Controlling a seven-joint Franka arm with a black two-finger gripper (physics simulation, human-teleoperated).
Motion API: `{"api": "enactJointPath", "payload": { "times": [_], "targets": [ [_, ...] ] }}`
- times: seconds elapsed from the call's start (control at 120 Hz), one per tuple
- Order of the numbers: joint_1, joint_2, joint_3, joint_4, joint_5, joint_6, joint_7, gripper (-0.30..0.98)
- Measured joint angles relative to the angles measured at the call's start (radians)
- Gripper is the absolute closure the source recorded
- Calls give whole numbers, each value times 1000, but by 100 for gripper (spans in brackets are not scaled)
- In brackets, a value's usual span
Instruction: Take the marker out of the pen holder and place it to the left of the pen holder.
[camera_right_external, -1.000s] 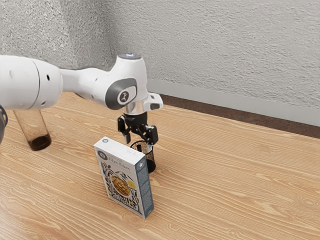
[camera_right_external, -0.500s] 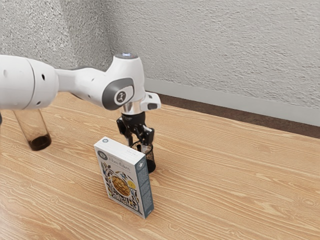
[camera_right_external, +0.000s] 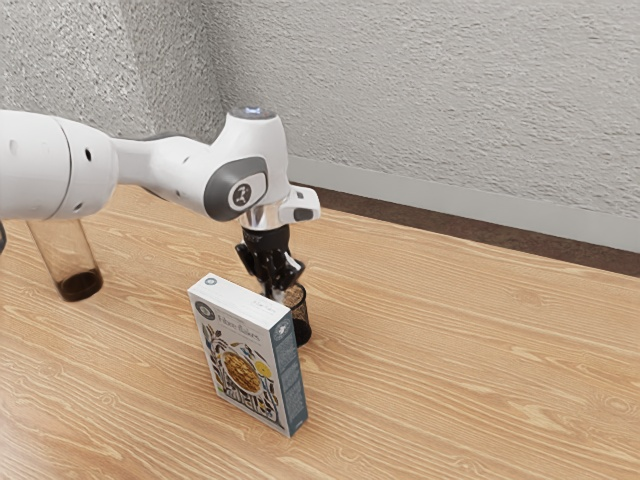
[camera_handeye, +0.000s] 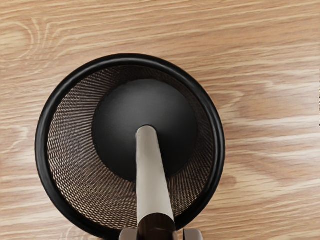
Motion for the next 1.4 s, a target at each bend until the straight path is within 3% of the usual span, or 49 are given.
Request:
{"api": "enactJointPath", "payload": {
  "times": [0.367, 0.642, 0.858, 1.183, 1.4],
  "targets": [
    [1, -61, 1, 4, 17, 2, -3, 77],
    [25, -226, 0, 17, 59, -4, -11, 79],
    [187, -89, 0, 118, 93, 26, 9, 78],
    [209, -13, -1, 47, 152, 376, 113, 78],
    [211, 64, -3, 31, 151, 498, 165, 78]
  ]
}}
